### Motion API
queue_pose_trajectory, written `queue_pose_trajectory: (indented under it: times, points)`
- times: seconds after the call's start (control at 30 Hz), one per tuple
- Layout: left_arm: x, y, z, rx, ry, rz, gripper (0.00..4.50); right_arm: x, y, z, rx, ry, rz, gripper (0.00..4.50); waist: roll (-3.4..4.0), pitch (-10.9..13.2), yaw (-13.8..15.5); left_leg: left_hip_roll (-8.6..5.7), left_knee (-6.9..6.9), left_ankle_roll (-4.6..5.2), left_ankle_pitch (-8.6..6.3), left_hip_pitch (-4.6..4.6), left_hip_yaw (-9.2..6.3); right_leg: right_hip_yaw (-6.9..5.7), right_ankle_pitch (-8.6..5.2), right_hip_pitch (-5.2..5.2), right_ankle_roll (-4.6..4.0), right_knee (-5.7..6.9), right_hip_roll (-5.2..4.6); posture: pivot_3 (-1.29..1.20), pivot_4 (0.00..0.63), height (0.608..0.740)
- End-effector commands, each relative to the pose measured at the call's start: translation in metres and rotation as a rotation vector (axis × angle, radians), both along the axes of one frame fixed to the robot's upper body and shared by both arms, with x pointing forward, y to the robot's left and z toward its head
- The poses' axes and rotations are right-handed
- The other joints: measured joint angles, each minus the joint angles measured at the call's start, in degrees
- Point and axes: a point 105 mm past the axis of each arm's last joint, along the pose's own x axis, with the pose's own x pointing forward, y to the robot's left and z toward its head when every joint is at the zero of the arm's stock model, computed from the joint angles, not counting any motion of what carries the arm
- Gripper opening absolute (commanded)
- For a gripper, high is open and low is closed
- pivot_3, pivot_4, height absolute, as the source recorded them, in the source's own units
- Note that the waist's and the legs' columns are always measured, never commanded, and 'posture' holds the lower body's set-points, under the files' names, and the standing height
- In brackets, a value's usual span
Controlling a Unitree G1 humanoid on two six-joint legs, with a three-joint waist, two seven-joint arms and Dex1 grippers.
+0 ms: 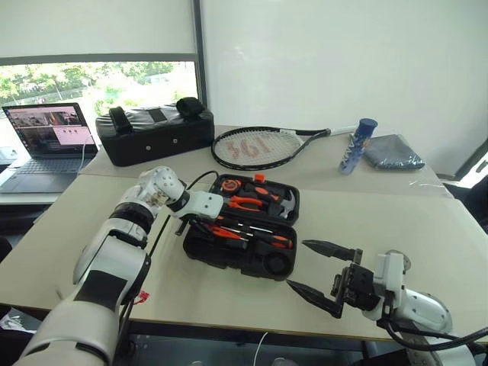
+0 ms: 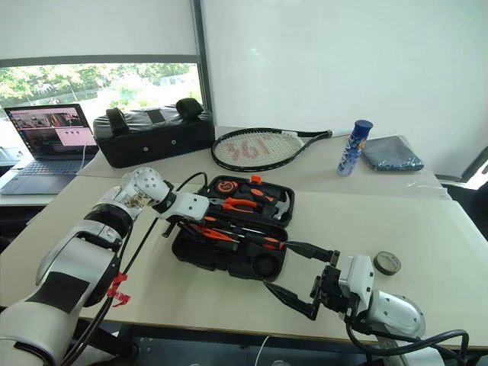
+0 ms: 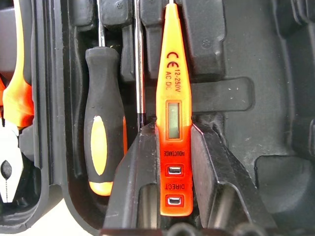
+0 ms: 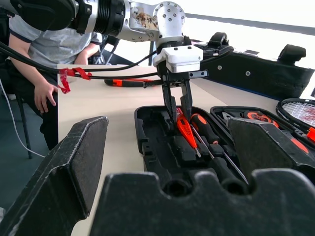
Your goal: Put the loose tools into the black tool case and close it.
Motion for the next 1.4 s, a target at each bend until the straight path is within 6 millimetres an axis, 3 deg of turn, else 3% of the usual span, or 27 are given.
queue_pose_trajectory:
  times: [0.03,0.23,0.6,0.63,0.73,0.87,0.9,1.13,1.4]
  points:
    - [-0.008,-0.01,-0.001,-0.07,0.06,-0.045,2.34,-0.001,0.0,0.006,0.004,-0.049,0.001,4.5,0.0,0.0,-0.04,0.0,0.0,0.0,0.0,-0.01,0.0,0.0,0.0,-0.01,0.0,-0.02,0.0,0.0,0.15,0.74]
    - [-0.012,-0.016,0.027,-0.197,0.047,-0.106,2.34,-0.001,-0.002,0.004,0.0,-0.044,0.004,4.5,-0.01,0.01,0.37,-0.04,-0.01,0.01,0.0,-0.81,-0.03,-0.01,0.25,-0.74,-0.38,-0.06,-0.03,0.0,0.15,0.74]
    - [-0.02,-0.004,0.052,-0.373,-0.012,-0.124,2.34,0.002,-0.002,0.0,0.002,-0.032,0.012,4.5,0.0,0.01,0.2,-0.04,0.0,0.01,0.01,-0.7,-0.06,0.0,0.12,-0.7,-0.17,0.08,-0.02,0.0,0.15,0.74]
    - [-0.022,-0.003,0.051,-0.391,0.006,-0.115,2.34,0.001,-0.002,0.0,0.002,-0.032,0.013,4.5,0.0,0.01,0.23,-0.04,0.0,0.01,0.01,-0.7,-0.06,0.0,0.12,-0.71,-0.18,0.1,-0.02,0.0,0.15,0.74]
    - [-0.028,-0.002,0.042,-0.403,0.008,-0.14,1.66,0.001,-0.002,0.0,0.002,-0.03,0.013,4.5,0.0,0.01,0.27,-0.03,0.0,0.01,0.01,-0.71,-0.06,0.0,0.15,-0.71,-0.23,0.11,-0.03,0.0,0.15,0.74]
    - [-0.033,-0.005,0.028,-0.418,0.051,-0.134,0.17,0.002,-0.001,0.0,0.005,-0.033,0.009,4.5,0.0,0.01,0.31,-0.04,0.01,0.0,0.01,-0.7,-0.06,0.0,0.25,-0.71,-0.39,0.13,-0.02,0.0,0.15,0.74]
    - [-0.034,-0.006,0.023,-0.412,0.054,-0.139,0.03,0.002,-0.001,0.0,0.005,-0.034,0.007,4.5,0.0,0.01,0.32,-0.04,0.01,0.0,0.01,-0.7,-0.06,0.0,0.25,-0.71,-0.39,0.13,-0.02,0.0,0.15,0.74]
    - [-0.031,-0.015,0.007,-0.421,0.043,-0.114,0.03,0.0,0.0,0.0,0.008,-0.032,0.003,4.5,0.0,0.01,0.42,-0.05,0.01,0.01,0.01,-0.69,-0.06,0.0,0.25,-0.7,-0.39,0.12,-0.03,0.0,0.15,0.74]
    - [-0.024,-0.024,0.011,-0.459,0.026,-0.088,0.03,-0.002,0.001,-0.002,0.008,-0.022,0.002,4.5,0.0,0.01,0.34,-0.06,0.02,0.0,0.01,-0.69,-0.06,0.01,0.25,-0.7,-0.39,0.13,-0.02,0.0,0.15,0.74]
